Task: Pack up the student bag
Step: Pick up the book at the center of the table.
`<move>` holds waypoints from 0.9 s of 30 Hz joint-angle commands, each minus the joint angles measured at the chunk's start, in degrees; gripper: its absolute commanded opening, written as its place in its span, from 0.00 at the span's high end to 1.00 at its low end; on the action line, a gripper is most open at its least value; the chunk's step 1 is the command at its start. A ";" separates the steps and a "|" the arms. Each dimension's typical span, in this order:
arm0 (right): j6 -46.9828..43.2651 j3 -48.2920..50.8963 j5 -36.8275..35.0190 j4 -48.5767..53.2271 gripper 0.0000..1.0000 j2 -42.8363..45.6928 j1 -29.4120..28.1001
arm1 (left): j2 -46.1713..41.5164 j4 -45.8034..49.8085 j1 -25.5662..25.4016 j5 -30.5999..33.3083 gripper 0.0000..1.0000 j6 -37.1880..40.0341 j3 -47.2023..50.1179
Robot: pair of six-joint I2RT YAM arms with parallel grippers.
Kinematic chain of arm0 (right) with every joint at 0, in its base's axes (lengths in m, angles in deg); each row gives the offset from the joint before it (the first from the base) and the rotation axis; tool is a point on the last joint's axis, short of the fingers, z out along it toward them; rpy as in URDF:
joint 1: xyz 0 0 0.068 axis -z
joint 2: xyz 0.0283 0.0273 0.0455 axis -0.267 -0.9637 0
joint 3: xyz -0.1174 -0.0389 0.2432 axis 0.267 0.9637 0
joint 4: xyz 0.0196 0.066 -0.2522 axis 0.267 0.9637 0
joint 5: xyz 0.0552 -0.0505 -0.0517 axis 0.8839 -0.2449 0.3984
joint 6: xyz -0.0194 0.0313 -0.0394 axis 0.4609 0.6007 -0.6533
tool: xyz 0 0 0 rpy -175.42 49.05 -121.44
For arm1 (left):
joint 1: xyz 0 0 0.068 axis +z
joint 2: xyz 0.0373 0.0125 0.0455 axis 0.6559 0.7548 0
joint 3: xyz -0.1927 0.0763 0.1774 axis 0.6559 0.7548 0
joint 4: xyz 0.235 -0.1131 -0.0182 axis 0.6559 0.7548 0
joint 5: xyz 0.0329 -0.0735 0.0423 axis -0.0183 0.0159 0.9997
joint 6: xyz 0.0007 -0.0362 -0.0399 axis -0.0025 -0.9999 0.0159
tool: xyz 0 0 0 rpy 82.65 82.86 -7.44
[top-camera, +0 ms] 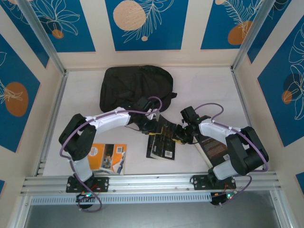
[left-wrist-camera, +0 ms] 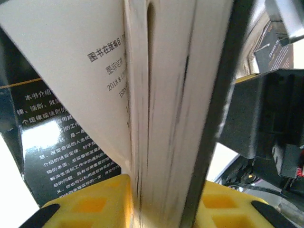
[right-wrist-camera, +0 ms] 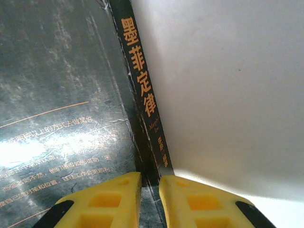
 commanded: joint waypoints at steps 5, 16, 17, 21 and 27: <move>-0.06 3.76 -1.36 1.68 0.78 0.10 -1.35 | 2.64 0.61 -1.73 -1.31 0.75 0.91 -1.26; -3.55 2.04 1.72 8.45 0.47 8.55 4.19 | -3.78 3.49 0.09 -1.76 1.00 3.11 -4.26; -4.33 1.65 3.08 9.31 0.43 10.31 5.54 | -5.04 3.13 0.40 -2.79 1.00 2.84 -4.05; -5.39 2.30 11.65 8.62 0.28 19.32 10.04 | -10.11 2.22 1.82 -6.12 1.00 1.62 -3.65; 0.79 4.43 28.81 -1.48 0.21 26.10 10.60 | -15.95 1.11 3.42 -10.54 1.00 -1.24 -4.65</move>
